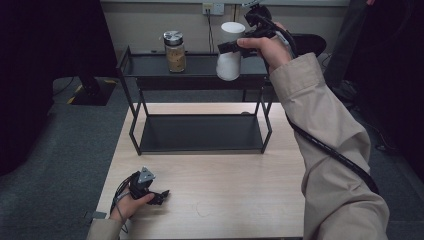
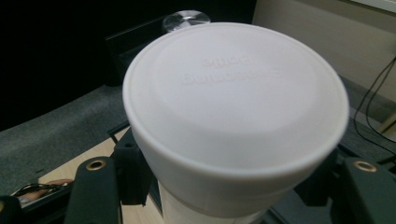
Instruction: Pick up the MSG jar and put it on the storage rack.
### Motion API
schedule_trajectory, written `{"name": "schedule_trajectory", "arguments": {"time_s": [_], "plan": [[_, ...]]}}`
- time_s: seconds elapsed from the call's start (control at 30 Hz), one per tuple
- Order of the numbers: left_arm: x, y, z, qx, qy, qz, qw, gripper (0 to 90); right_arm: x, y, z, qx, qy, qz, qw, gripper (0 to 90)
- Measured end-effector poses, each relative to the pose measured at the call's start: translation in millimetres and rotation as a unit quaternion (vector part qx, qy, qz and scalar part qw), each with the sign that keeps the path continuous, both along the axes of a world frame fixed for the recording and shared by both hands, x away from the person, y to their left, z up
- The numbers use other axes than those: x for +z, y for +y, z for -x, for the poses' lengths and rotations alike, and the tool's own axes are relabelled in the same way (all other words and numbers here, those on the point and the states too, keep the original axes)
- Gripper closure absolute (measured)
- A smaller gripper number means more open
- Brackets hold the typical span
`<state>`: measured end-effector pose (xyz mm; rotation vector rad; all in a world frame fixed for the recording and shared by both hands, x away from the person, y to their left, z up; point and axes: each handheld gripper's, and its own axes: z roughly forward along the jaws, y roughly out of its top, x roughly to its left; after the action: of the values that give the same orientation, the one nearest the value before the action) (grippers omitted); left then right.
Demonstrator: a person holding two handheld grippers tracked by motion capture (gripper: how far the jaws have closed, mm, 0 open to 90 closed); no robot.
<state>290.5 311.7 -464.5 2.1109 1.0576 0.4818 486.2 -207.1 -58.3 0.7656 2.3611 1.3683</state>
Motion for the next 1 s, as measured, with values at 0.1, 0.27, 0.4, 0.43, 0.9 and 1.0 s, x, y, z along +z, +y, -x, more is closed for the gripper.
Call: {"name": "schedule_trajectory", "arguments": {"time_s": [0.1,0.27,0.4,0.43,0.9,1.0], "plan": [[0.1,0.1,-0.4,-0.001,0.0,0.0,1.0,0.0,3.7,3.7,-5.7,-0.011,-0.001,0.005,0.9999,35.1],[0.4,0.1,-1.2,-0.002,0.0,-0.002,1.0,0.0,0.1,6.9,-18.9,-0.032,0.002,-0.002,0.9995,35.1],[0.3,0.0,-1.3,-0.002,0.0,-0.002,1.0,0.0,-2.6,15.9,-29.5,-0.05,0.001,0.011,0.9987,35.1],[0.6,0.1,-1.5,-0.002,0.0,-0.003,1.0,0.0,-3.6,18.1,-32.4,-0.055,0.002,0.014,0.9984,35.1],[0.4,0.0,-1.4,-0.001,0.0,-0.002,1.0,0.0,-18.6,34.0,-59.0,-0.08,0.011,0.032,0.9962,35.1],[0.5,0.0,-1.4,-0.002,0.0,-0.002,1.0,0.0,-21.0,35.6,-61.4,-0.082,0.013,0.034,0.996,35.1]]}}
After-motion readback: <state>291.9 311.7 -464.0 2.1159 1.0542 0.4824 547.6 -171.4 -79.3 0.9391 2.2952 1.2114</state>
